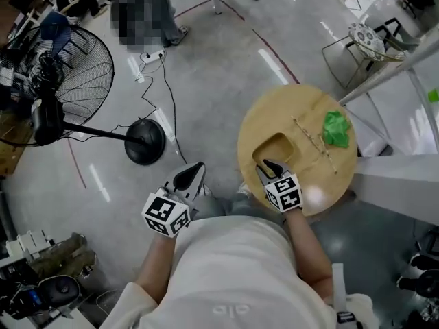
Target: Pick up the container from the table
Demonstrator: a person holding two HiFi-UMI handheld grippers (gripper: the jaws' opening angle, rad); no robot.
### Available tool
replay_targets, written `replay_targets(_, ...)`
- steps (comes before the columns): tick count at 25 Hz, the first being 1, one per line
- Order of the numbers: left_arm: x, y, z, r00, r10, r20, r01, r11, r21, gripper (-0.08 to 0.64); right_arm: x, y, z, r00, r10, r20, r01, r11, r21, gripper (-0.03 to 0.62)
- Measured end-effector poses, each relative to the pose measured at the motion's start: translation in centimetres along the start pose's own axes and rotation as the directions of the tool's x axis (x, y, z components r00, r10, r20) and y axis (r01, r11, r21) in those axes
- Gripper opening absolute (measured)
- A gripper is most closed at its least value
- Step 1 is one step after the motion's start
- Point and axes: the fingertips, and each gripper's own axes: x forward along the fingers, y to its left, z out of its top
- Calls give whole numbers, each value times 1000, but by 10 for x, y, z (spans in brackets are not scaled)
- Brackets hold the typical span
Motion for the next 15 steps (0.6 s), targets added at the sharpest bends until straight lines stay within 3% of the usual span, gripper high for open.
replay_targets(8, -27, 56, -9, 999, 52, -8, -52, 997, -61, 15, 59, 0, -20, 983, -40, -178, 37, 999, -21, 163)
replay_targets(15, -58, 92, -27, 995, 95, -18, -97, 991, -98, 15, 99, -2, -49, 948, -127, -292, 110, 991, -72, 141)
